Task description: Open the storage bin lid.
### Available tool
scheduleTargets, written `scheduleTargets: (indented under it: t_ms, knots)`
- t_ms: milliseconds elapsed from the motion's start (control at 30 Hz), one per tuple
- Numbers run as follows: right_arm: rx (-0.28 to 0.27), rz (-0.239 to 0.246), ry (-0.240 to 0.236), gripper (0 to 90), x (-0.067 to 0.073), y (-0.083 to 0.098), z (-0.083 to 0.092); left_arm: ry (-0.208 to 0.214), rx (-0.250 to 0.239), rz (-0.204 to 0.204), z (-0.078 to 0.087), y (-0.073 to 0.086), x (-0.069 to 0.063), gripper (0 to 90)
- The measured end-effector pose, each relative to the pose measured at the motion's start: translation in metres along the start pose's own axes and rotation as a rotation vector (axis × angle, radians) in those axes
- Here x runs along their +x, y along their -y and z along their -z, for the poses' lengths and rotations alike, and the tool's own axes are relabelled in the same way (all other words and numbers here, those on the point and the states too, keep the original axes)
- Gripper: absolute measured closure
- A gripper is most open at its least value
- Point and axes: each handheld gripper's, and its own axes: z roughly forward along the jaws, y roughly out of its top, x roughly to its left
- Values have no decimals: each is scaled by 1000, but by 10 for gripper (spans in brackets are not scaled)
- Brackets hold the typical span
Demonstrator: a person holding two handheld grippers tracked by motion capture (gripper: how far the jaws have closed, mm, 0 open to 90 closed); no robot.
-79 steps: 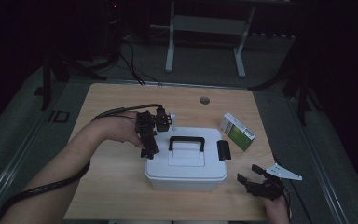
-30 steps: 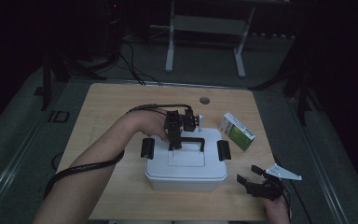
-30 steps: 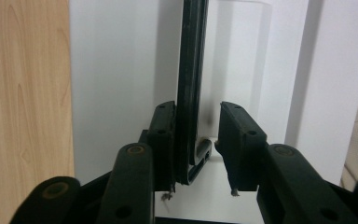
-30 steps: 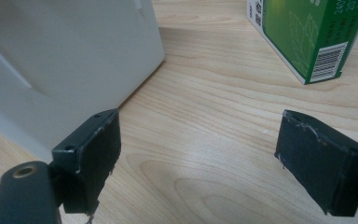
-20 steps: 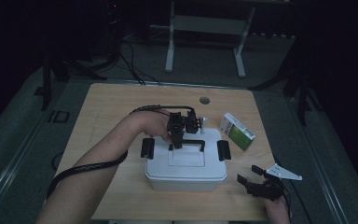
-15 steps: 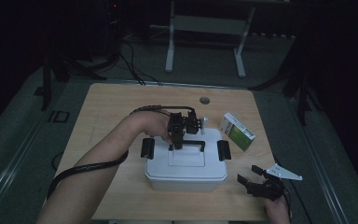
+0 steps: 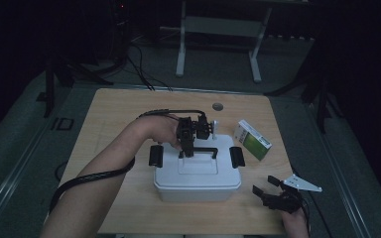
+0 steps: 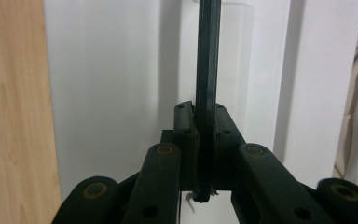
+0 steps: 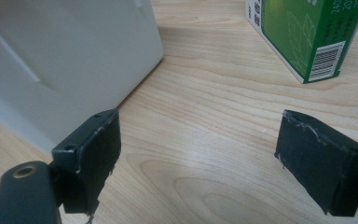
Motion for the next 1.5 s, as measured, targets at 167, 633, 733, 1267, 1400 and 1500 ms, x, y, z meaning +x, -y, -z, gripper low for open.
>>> scheduleTargets:
  t_ms: [167, 633, 733, 1267, 1400, 1500]
  knots:
    - [1, 0, 0, 138, 0, 0, 0, -26, -23, 5, 11, 1, -1, 840]
    - [2, -1, 1, 138, 1, 0, 0, -69, -51, 22, 34, 17, -2, 840]
    - [1, -2, 0, 137, 1, 0, 0, -70, -57, 29, 36, 23, -3, 840]
    - [7, -7, 3, 137, 1, 0, -1, -98, -71, 107, 49, 73, -5, 839]
    - [9, -2, 4, 138, 1, 0, -2, -104, -73, 132, 49, 86, -5, 839]
    - [11, -3, 5, 138, 1, 0, -2, -103, -80, 149, 49, 98, -7, 839]
